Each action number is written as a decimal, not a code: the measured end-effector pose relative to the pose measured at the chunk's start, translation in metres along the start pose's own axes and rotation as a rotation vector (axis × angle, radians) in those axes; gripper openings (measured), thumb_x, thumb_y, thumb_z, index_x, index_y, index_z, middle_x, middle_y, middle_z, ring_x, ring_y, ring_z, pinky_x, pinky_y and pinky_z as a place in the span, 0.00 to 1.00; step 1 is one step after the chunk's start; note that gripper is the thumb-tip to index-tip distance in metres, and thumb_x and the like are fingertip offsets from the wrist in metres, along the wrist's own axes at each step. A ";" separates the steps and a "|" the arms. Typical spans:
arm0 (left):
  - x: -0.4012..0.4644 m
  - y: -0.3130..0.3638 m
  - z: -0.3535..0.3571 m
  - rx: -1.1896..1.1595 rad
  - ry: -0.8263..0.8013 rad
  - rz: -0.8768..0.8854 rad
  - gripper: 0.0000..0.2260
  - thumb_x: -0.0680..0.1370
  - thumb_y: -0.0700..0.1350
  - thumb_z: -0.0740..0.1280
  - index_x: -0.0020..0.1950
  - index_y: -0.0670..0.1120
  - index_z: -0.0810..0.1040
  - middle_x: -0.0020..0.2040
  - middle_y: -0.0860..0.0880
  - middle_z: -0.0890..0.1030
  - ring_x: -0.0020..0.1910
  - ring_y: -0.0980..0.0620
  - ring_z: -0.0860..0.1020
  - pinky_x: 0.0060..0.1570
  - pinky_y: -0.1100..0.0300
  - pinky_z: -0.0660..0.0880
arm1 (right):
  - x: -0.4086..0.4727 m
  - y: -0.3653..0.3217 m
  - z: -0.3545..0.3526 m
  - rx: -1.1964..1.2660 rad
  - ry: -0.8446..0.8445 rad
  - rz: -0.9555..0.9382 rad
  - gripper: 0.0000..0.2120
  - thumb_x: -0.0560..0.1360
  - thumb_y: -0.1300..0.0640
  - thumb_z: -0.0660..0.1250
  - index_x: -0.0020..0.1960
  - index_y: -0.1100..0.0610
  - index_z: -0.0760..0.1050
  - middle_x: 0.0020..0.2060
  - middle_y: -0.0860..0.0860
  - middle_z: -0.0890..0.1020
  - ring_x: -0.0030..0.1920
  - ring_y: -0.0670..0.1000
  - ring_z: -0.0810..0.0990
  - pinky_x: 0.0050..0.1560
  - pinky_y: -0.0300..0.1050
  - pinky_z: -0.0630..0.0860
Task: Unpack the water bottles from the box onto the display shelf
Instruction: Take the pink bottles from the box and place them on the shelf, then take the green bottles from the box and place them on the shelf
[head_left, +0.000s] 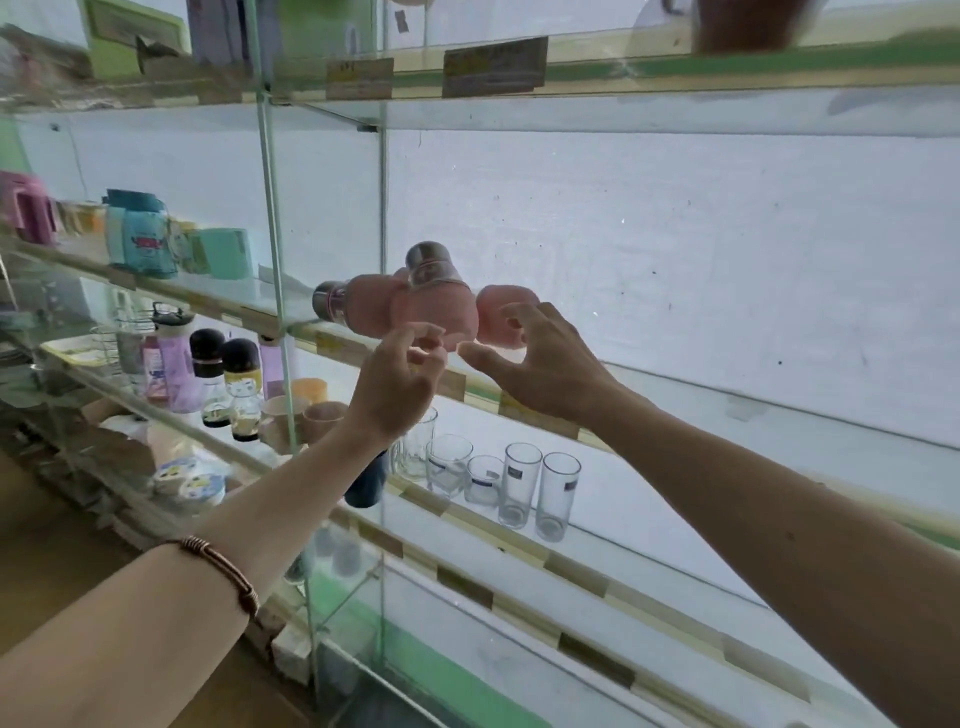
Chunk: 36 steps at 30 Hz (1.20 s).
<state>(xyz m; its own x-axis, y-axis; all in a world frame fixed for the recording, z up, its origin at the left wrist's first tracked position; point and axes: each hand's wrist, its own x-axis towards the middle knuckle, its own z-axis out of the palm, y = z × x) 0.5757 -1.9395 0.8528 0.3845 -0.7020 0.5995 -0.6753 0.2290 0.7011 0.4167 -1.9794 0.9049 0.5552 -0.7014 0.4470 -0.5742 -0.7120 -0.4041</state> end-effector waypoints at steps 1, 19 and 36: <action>-0.014 0.004 -0.001 0.000 -0.007 -0.039 0.09 0.79 0.43 0.63 0.58 0.45 0.76 0.52 0.50 0.80 0.48 0.56 0.77 0.42 0.72 0.70 | -0.009 -0.003 -0.001 0.011 -0.012 -0.009 0.31 0.73 0.35 0.63 0.68 0.54 0.67 0.65 0.49 0.70 0.60 0.48 0.71 0.58 0.48 0.71; -0.208 -0.031 -0.085 -0.013 -0.258 -0.433 0.03 0.80 0.49 0.62 0.49 0.52 0.75 0.47 0.51 0.80 0.47 0.55 0.80 0.45 0.62 0.74 | -0.128 -0.085 0.085 0.163 -0.332 -0.096 0.30 0.73 0.37 0.64 0.68 0.53 0.68 0.62 0.50 0.74 0.58 0.48 0.73 0.52 0.41 0.67; -0.296 -0.275 -0.205 0.079 -0.470 -0.758 0.07 0.79 0.48 0.63 0.53 0.47 0.77 0.47 0.52 0.79 0.48 0.53 0.76 0.49 0.60 0.73 | -0.140 -0.182 0.341 0.165 -0.645 0.172 0.32 0.74 0.36 0.63 0.70 0.55 0.67 0.65 0.53 0.73 0.61 0.52 0.73 0.56 0.45 0.70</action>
<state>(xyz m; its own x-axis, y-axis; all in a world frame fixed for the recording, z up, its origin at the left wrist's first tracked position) 0.7768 -1.6567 0.5616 0.4593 -0.8536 -0.2457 -0.3929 -0.4433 0.8057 0.6489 -1.7632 0.6434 0.7408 -0.6476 -0.1784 -0.6155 -0.5482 -0.5662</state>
